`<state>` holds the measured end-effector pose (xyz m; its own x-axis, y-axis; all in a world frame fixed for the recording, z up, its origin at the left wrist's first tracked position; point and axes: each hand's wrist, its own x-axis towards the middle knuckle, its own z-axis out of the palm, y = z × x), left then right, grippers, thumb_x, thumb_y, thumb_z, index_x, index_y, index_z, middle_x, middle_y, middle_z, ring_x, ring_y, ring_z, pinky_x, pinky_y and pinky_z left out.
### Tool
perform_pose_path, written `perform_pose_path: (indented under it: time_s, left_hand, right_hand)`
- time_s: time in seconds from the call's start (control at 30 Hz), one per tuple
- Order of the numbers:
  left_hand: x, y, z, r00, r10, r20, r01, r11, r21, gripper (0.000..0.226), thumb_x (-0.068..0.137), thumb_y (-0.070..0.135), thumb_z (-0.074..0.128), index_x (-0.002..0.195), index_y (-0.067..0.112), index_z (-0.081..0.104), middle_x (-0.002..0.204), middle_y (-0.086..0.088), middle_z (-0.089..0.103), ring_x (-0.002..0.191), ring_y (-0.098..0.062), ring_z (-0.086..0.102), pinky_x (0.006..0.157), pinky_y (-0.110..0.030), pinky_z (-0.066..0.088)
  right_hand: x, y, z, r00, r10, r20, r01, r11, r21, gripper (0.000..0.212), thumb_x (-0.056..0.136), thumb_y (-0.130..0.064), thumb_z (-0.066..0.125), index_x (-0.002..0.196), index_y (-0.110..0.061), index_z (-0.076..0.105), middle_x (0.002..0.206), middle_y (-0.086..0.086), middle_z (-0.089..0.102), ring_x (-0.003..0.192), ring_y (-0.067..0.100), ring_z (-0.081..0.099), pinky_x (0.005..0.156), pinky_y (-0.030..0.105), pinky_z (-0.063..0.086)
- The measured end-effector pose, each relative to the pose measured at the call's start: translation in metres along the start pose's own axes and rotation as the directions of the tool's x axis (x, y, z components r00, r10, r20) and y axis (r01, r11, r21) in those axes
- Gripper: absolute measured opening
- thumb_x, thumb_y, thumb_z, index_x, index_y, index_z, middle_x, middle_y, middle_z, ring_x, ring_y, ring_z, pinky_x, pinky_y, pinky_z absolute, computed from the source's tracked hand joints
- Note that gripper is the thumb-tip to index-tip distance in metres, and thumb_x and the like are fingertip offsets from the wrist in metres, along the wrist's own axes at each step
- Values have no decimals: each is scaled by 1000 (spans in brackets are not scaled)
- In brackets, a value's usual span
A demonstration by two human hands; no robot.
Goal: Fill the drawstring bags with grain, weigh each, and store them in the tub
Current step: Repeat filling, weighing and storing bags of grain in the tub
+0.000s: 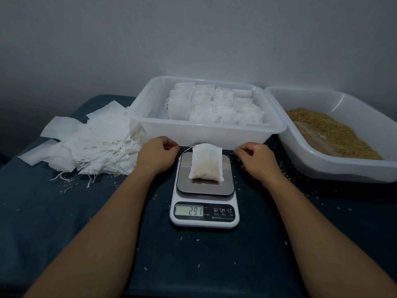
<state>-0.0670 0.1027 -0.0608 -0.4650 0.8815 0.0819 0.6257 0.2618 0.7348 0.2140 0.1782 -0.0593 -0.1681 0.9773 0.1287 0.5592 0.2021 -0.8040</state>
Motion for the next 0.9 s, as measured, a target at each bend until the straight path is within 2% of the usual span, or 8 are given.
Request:
perform_pose_path:
  time_s: [0.17,0.27,0.43,0.53,0.67,0.73,0.83,0.9]
  left_hand:
    - [3,-1,1,1000,-13,7,13,999,-34,4,92,41,68,89,39,71,86,23,66,90,-9,64,81,-27,45]
    - [4,-2,2,1000,-21,5,21,999,-46,6,92,42,68,86,40,70,85,23,66,87,-6,63,80,-27,45]
    - [5,-2,2,1000,-15,6,16,998,-69,5,92,42,68,88,39,71,85,24,67,81,3,60,68,-23,42]
    - [5,-1,2,1000,-8,14,9,997,-81,4,93,40,69,90,39,71,86,23,67,82,3,60,68,-21,42]
    - [4,-1,2,1000,4,25,-1,994,-109,2,93,38,70,92,37,72,87,21,68,84,4,61,67,-17,41]
    - [3,0,2,1000,11,18,-9,990,-137,2,93,36,71,94,35,73,90,19,69,87,2,63,71,-19,44]
    - [1,6,1,1000,2,12,1,973,-229,0,93,31,73,93,31,73,91,12,72,87,-7,67,81,-28,53]
    - [-3,12,-1,1000,-8,17,12,953,-304,2,93,31,73,92,30,73,90,7,73,81,-12,68,73,-29,57]
  right_hand:
    - [1,0,0,1000,-12,9,12,1000,0,14,95,-35,70,83,-32,76,71,-13,74,57,6,67,67,33,59]
    - [1,-1,2,1000,-22,15,22,1000,-6,14,96,-36,71,85,-31,77,74,-10,74,67,11,68,72,32,58]
    - [-4,-12,4,992,-127,-21,127,992,6,13,99,-41,67,92,-33,76,88,-14,75,80,3,66,71,16,47]
    - [-4,-24,9,984,-176,27,175,984,28,26,102,-45,61,105,-26,80,95,-9,77,87,6,68,78,20,51]
    - [-2,-40,17,970,-219,100,217,976,38,27,104,-48,58,108,-32,80,97,-14,78,91,4,68,79,18,50]
    - [1,-44,20,963,-232,138,230,973,29,25,103,-47,61,105,-31,80,95,-12,78,88,6,69,79,20,52]
    - [1,-45,22,959,-225,175,211,973,93,15,96,-38,73,88,-26,78,70,-6,66,60,9,56,63,17,47]
    - [0,-48,18,959,-223,176,197,968,153,16,93,-31,78,81,-22,75,61,-3,50,55,7,43,57,14,40]
